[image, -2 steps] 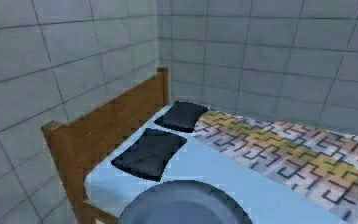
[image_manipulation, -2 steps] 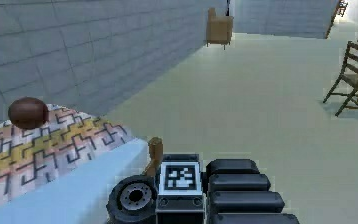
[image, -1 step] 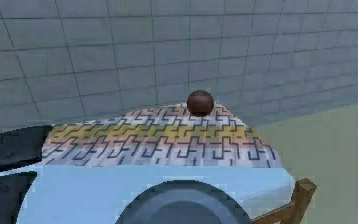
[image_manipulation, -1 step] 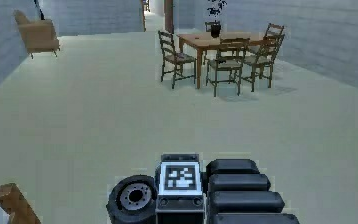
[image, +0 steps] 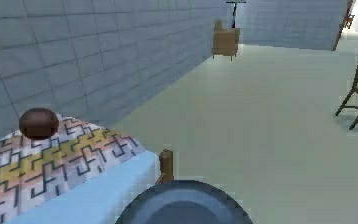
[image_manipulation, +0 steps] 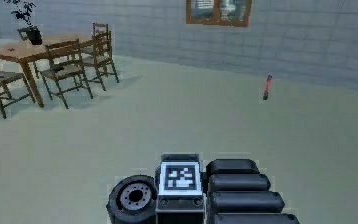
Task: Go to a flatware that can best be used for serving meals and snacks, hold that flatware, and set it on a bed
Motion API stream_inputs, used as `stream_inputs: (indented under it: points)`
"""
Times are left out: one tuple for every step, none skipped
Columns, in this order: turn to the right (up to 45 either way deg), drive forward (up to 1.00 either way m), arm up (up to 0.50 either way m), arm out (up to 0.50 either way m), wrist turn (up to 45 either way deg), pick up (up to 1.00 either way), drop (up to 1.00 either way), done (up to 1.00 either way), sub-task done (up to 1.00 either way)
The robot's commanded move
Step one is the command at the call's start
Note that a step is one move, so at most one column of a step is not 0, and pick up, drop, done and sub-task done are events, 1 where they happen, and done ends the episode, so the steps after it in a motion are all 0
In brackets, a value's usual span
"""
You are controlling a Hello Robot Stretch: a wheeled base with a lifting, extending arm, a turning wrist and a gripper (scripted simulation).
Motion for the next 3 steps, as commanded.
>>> stream_inputs:
  points:
    - [-45.0,0.0,0.0,0.0,0.0,0.0,0.0,0.0,0.0]
    - [-9.0,0.0,0.0,0.0,0.0,0.0,0.0,0.0,0.0]
    - [0.0,0.3,0.0,0.0,0.0,0.0,0.0,0.0,0.0]
